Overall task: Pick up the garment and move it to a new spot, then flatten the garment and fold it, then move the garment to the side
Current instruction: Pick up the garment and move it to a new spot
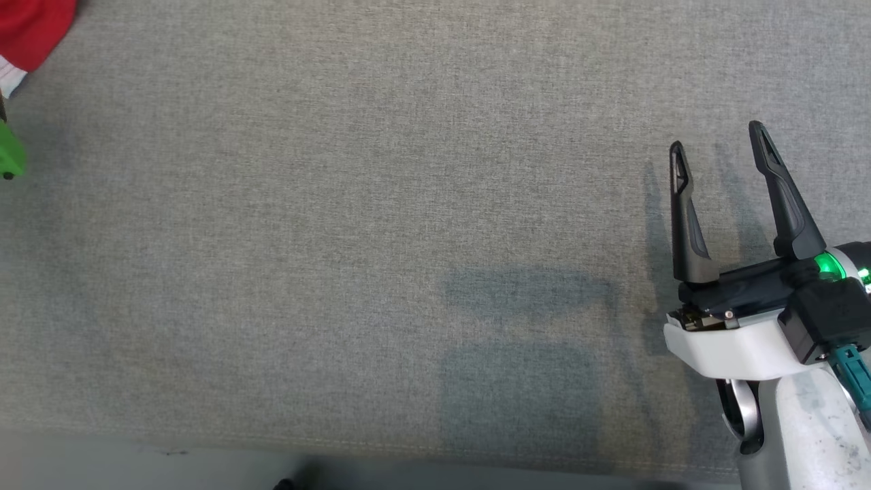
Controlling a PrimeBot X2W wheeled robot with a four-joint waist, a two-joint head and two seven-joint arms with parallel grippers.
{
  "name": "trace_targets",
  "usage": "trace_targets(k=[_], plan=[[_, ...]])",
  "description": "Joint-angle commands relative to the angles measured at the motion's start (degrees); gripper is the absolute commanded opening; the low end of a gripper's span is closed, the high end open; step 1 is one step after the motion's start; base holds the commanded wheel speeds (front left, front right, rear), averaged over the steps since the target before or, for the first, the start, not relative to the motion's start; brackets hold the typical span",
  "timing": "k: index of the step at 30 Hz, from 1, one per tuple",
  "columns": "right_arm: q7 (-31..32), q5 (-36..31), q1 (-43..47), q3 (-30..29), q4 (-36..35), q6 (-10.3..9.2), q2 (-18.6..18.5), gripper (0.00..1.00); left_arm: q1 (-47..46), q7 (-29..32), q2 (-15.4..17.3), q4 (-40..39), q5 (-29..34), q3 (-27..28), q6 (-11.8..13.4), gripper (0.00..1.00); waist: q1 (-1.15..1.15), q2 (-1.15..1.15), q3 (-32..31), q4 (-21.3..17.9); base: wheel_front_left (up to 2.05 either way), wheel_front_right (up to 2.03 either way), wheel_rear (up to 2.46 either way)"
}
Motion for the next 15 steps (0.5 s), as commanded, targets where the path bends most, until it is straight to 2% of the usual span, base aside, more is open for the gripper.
trace_targets(k=[1,10,11,12,13,15], plan=[[-0.23,-0.47,-0.63,-0.05,-0.71,-0.04,-0.15,1.00,-1.33,-0.31,0.54,0.96,0.04,0.14,0.12,1.00,-0.01,0.00,1.47,-1.41,0.00,0.00,0.00],[-0.23,-0.90,-0.94,-0.65,-2.45,-0.04,-0.14,1.00,-4.87,-0.89,0.13,5.15,-1.17,-0.78,-0.26,1.00,-0.01,0.00,3.78,-2.43,0.00,0.00,0.00],[-0.23,-0.79,-1.01,-0.68,-2.49,-0.04,-0.14,1.00,-5.02,-0.78,-0.18,5.51,-1.10,-1.15,-0.32,0.79,-0.01,0.00,3.87,-2.43,0.00,0.00,0.00],[-0.23,-0.59,-1.13,-0.73,-2.50,-0.04,-0.14,1.00,-5.06,-0.85,-0.40,5.86,-1.09,-1.51,-0.36,0.35,-0.01,0.00,3.94,-2.41,0.00,0.00,0.00],[-0.23,-0.39,-1.31,-0.78,-2.50,-0.04,-0.14,1.00,-5.04,-1.02,-0.55,6.10,-0.91,-1.87,-0.39,0.00,-0.01,0.00,3.95,-2.37,0.00,0.00,0.00],[-0.23,-0.22,-1.47,-0.83,-2.48,-0.04,-0.15,1.00,-5.09,-1.07,-0.69,6.36,-0.80,-2.24,-0.32,0.00,-0.01,0.00,3.87,-2.28,0.00,0.00,0.00]])
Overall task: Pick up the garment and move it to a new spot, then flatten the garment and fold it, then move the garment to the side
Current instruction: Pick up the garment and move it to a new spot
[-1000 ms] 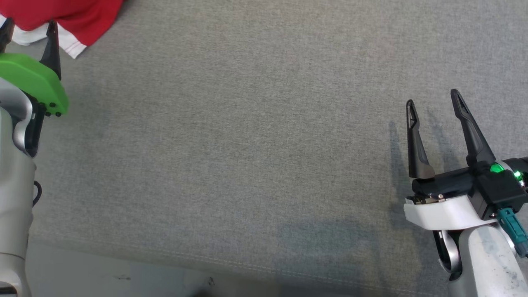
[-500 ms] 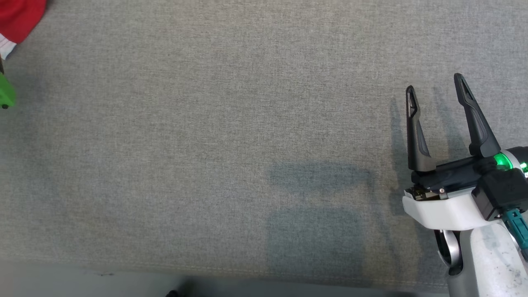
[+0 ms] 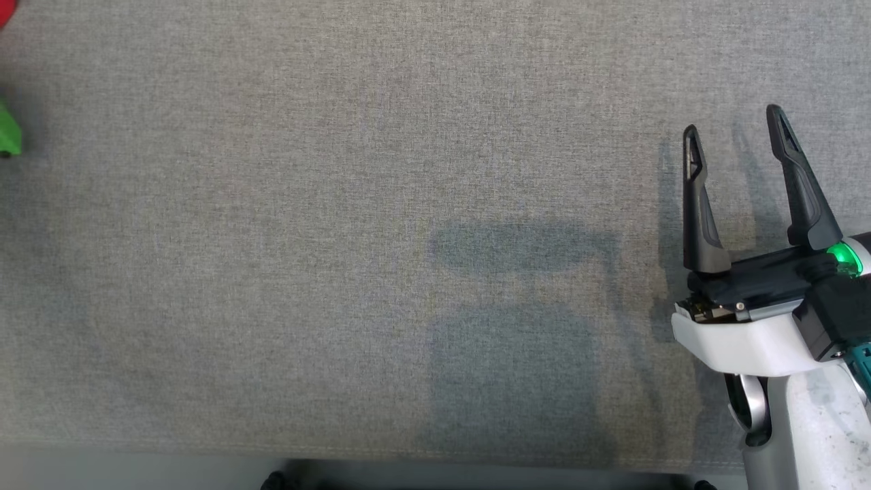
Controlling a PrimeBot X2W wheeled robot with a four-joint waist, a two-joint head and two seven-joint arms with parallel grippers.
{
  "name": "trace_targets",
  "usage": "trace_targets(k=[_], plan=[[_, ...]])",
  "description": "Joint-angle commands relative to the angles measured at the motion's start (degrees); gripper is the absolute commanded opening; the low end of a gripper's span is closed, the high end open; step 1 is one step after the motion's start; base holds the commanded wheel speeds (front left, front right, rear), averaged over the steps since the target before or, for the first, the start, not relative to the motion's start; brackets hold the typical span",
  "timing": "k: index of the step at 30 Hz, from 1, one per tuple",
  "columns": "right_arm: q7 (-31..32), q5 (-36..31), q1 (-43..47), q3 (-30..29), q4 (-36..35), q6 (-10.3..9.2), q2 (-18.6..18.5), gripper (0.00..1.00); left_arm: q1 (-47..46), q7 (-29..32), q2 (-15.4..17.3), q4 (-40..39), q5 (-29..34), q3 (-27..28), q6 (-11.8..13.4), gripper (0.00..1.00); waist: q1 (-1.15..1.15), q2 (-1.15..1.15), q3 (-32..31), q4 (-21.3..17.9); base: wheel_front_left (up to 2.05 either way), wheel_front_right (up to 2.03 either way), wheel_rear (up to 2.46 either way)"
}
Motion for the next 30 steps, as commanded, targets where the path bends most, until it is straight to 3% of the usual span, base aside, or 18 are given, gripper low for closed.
trace_targets(k=[1,13,22,30], plan=[[-0.23,0.49,-0.95,-0.08,-0.01,-0.04,-0.13,1.00,-0.18,0.13,-0.23,0.83,0.35,-0.80,-0.14,0.00,-0.01,0.00,-0.48,0.21,0.00,0.00,0.00],[-0.23,3.88,-1.95,0.51,2.69,-0.04,-0.13,1.00,-2.09,-5.67,4.09,-1.55,1.99,-4.38,-0.15,0.00,-0.01,0.00,-8.68,-0.10,0.00,0.00,0.00],[-0.23,7.76,0.03,0.61,5.53,-0.04,-0.11,1.00,-4.74,-9.56,7.54,-6.63,4.50,-5.49,2.20,0.00,-0.01,0.00,-19.01,-2.52,0.00,0.00,0.00],[-0.23,10.75,2.73,0.35,7.61,-0.04,-0.12,1.00,-6.65,-8.79,6.22,-13.27,6.03,-8.66,1.18,0.00,-0.01,0.00,-27.11,-5.98,0.00,0.00,0.00]])
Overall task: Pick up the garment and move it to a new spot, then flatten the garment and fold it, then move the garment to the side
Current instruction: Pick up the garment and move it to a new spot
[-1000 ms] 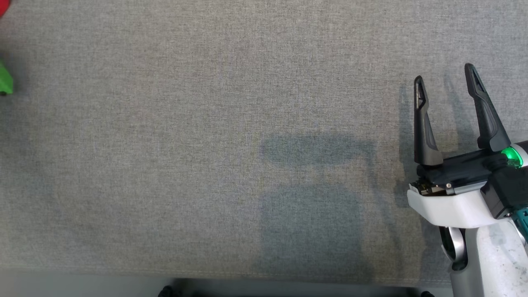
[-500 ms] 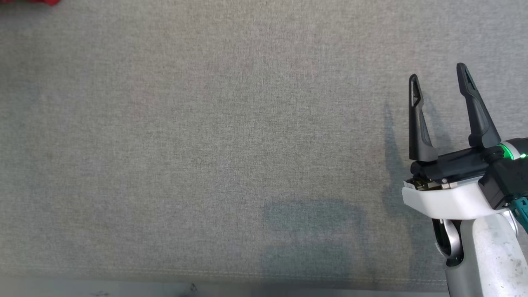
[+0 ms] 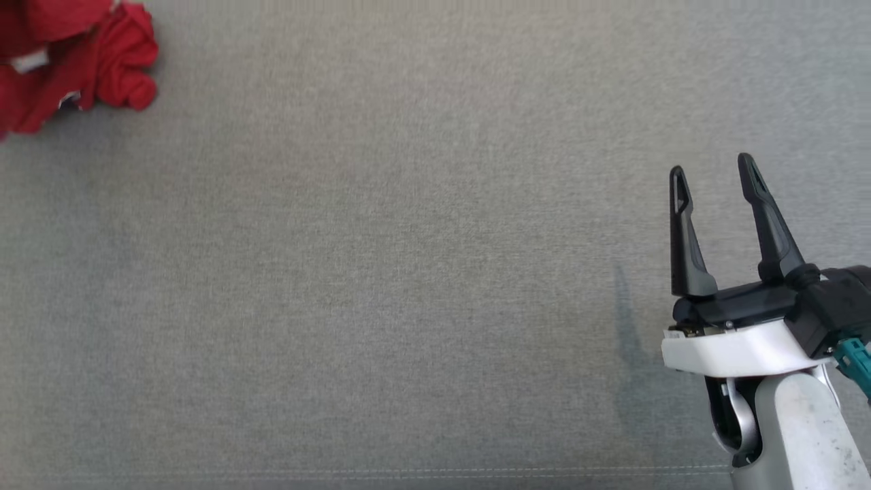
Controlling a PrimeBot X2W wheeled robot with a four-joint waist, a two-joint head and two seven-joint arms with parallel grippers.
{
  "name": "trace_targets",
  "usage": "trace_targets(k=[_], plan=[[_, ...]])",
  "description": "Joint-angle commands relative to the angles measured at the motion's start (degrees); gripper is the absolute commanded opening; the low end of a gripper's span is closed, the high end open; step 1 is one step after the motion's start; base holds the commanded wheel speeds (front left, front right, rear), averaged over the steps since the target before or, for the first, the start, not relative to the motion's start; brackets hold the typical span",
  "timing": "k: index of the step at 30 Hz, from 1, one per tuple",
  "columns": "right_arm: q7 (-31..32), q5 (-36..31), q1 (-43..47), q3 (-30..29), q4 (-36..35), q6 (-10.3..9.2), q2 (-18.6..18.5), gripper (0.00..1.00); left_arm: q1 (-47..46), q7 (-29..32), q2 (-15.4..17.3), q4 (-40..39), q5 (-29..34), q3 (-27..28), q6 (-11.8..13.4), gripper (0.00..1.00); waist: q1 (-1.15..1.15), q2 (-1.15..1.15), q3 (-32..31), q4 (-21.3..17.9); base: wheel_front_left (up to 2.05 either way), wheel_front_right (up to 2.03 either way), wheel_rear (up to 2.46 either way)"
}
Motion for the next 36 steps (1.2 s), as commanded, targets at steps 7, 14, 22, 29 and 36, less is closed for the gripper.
trace_targets(k=[7,14,22,29,36], plan=[[-0.23,1.58,3.22,-0.16,1.47,-0.04,-0.11,1.00,-1.26,2.45,-3.85,-9.50,-0.16,-2.99,-0.64,0.00,0.00,-0.01,-9.78,-7.33,0.00,0.00,0.00],[-0.23,2.46,4.05,0.14,1.70,-0.04,-0.10,1.00,2.61,5.09,-7.89,-14.73,-2.16,-4.41,-0.32,0.00,0.00,-0.01,-10.62,-10.83,0.00,0.00,0.00],[-0.23,3.33,3.76,0.21,1.74,-0.04,-0.11,1.00,10.67,4.06,-16.52,-18.44,-5.23,-7.23,0.59,0.00,0.00,-0.01,-8.86,-14.86,0.00,0.00,0.00],[-0.23,4.47,2.27,0.53,1.47,-0.04,-0.09,1.00,17.29,0.54,-26.39,-14.49,-7.51,-9.93,1.61,0.00,0.00,-0.01,-5.44,-17.80,0.00,0.00,0.00],[-0.23,5.46,1.14,1.39,2.14,-0.04,-0.09,1.00,22.82,-1.32,-30.08,-8.52,-8.94,-14.32,1.84,0.00,0.00,-0.01,-3.44,-20.28,0.00,0.00,0.00]])
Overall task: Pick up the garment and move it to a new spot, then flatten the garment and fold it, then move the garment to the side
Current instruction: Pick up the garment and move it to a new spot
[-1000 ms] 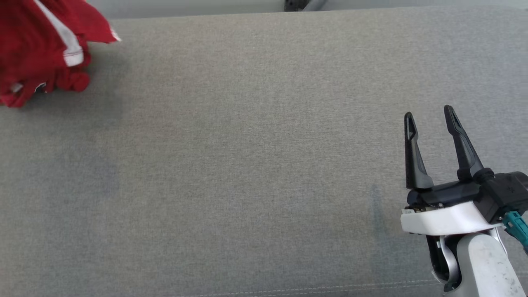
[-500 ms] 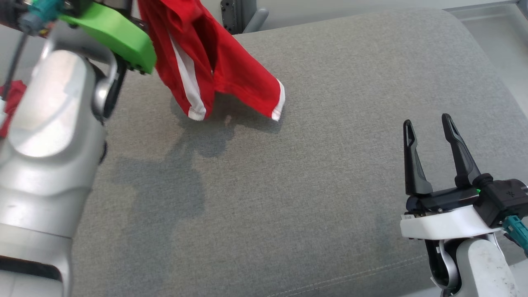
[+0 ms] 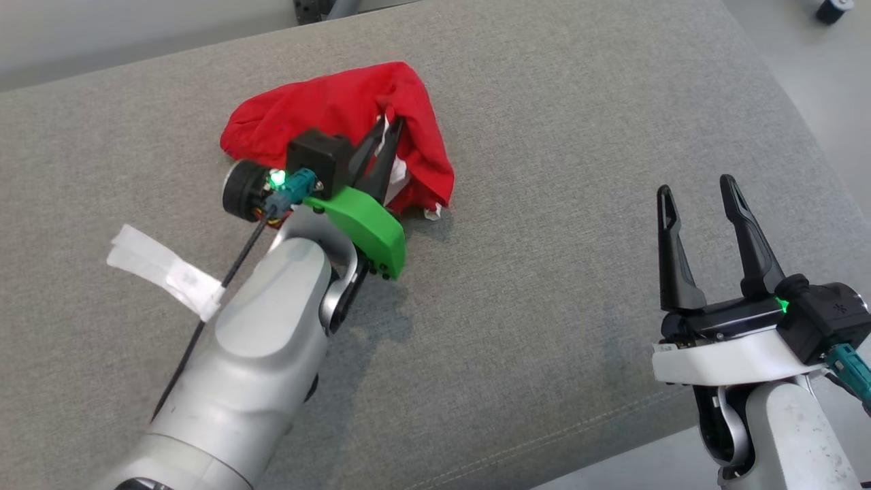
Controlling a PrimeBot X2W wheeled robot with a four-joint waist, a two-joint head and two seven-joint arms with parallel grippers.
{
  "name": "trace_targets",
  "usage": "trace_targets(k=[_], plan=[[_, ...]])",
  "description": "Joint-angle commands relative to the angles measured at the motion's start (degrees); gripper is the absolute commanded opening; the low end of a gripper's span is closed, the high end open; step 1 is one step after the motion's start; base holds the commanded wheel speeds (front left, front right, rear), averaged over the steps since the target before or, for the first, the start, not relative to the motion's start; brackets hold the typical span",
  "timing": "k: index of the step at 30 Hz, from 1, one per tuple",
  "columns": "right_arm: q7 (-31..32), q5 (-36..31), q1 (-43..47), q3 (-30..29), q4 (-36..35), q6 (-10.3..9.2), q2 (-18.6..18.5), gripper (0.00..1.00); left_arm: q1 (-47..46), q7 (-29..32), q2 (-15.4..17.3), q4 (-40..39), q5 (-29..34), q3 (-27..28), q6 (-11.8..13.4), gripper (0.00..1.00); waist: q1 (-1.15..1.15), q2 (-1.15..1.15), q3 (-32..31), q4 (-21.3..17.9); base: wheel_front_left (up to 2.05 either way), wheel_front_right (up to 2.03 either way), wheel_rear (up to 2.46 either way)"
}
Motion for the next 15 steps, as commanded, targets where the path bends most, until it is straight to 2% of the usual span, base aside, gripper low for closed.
trace_targets(k=[1,6,7,8,9,13,15], plan=[[-0.23,0.51,-0.63,0.12,0.21,-0.04,-0.07,1.00,1.64,-0.33,-0.06,0.73,-0.71,-0.96,0.17,0.00,0.00,-0.01,1.35,-1.61,0.00,0.00,0.00],[-0.23,0.63,-0.52,0.31,0.59,-0.04,-0.07,1.00,5.18,-0.48,-0.09,-0.90,-4.88,-7.18,0.63,0.00,0.00,-0.01,1.33,-2.09,0.00,0.00,0.00],[-0.23,0.57,-0.43,0.23,0.67,-0.04,-0.07,1.00,5.64,-0.50,-0.08,-1.60,-5.55,-8.18,0.97,0.21,0.00,-0.01,1.19,-2.00,0.00,0.00,0.00],[-0.23,0.48,-0.31,0.07,0.77,-0.04,-0.07,1.00,6.03,-0.51,-0.07,-2.39,-6.20,-9.20,1.32,0.47,0.00,-0.01,1.03,-1.82,0.00,0.00,0.00],[-0.23,0.40,-0.21,0.04,0.90,-0.04,-0.07,1.00,6.46,-0.50,-0.08,-3.08,-6.49,-10.07,1.59,1.00,0.00,-0.01,0.85,-1.62,0.00,0.00,0.00],[-0.23,-0.30,0.21,-0.17,1.13,-0.04,-0.07,1.00,7.69,-0.52,-0.08,-7.10,-8.36,-11.46,2.22,1.00,0.00,-0.01,-0.33,-0.09,0.00,0.00,0.00],[-0.23,-0.50,0.53,-0.49,1.07,-0.04,-0.09,1.00,8.89,-0.47,-0.05,-9.36,-8.96,-10.45,2.44,1.00,0.00,-0.01,-0.95,0.89,0.00,0.00,0.00]])
